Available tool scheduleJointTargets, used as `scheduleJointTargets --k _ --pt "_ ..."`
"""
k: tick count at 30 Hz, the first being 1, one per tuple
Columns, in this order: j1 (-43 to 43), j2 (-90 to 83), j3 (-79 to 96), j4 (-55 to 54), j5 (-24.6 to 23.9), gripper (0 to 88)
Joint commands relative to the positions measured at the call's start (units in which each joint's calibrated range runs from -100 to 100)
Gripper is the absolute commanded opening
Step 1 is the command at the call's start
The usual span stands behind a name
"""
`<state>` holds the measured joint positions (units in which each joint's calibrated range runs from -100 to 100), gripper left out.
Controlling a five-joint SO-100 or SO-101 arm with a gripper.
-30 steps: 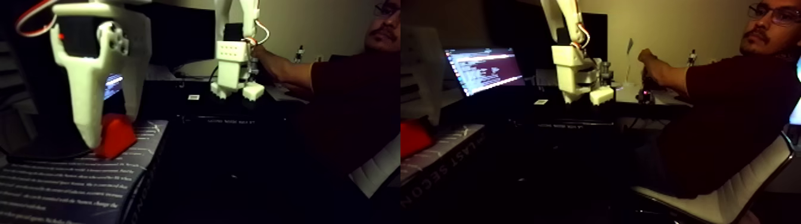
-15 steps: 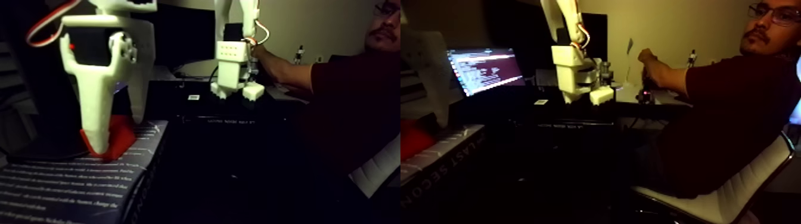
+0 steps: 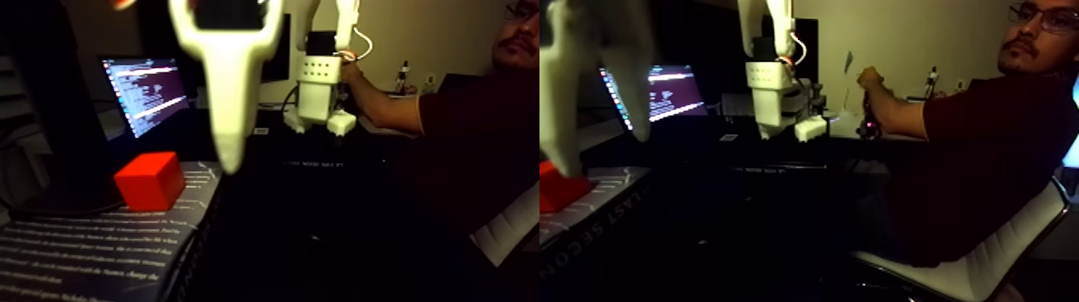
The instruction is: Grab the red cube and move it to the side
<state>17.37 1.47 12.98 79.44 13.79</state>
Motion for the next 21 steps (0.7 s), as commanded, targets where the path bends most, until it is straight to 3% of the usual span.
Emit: scheduleJointTargets --k 1,7,12,18,21 --pt "-1.9 -7.2 0.3 3.1 -0.2 27.6" --pt "-6.9 -17.1 1.9 10.3 -0.2 27.0" --pt "-14.0 -27.6 14.7 10.0 -0.4 26.9" --pt "-20.8 -43.6 36.0 -3.3 -4.4 26.5" --pt "-22.5 -50.8 44.7 -9.3 -6.8 18.1"
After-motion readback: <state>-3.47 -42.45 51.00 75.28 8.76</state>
